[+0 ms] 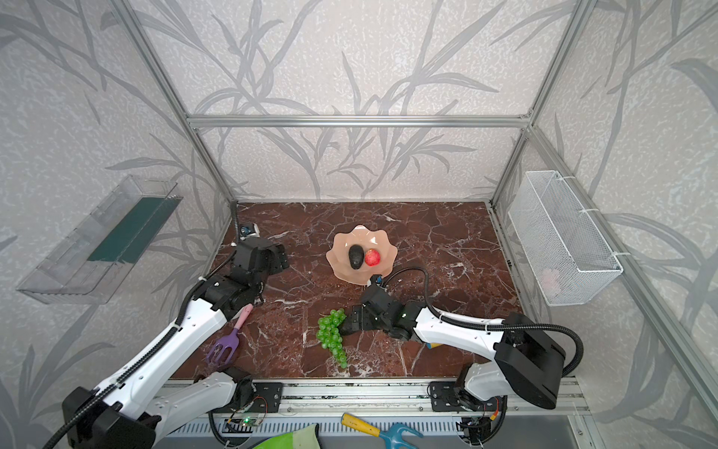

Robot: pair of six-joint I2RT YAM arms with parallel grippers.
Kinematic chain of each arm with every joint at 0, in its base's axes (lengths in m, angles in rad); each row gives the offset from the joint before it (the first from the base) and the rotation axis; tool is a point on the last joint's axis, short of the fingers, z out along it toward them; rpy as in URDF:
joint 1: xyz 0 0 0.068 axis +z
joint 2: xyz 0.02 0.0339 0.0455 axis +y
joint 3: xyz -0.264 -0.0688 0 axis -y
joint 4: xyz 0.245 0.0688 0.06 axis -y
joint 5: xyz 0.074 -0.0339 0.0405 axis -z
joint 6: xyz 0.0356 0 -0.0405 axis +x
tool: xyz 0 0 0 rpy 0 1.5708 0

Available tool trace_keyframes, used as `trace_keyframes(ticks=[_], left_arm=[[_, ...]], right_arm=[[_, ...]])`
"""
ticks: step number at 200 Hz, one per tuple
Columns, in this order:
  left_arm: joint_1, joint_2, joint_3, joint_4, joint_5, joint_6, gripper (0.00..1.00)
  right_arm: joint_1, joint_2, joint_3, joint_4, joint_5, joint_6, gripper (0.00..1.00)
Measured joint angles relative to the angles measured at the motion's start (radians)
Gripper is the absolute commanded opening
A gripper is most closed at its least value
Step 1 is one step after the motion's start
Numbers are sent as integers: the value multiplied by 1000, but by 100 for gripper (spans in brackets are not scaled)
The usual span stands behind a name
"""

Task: Place and organize the fake fruits in the fruit bowl
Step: 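Withdraw the left arm while the right gripper grasps the second avocado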

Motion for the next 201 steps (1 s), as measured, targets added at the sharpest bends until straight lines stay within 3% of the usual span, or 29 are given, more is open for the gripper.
trace_keyframes(ticks=[85, 167, 201], left_arm=[[130, -46, -4, -13, 54, 66, 92], [153, -45, -4, -16, 94, 64, 92], [159, -45, -4, -16, 97, 62, 92]], right_arm=[[20, 147, 6, 111, 0, 159, 89], [26, 194, 29, 150, 12, 225, 74], [26, 206, 38, 164, 12, 232, 61]])
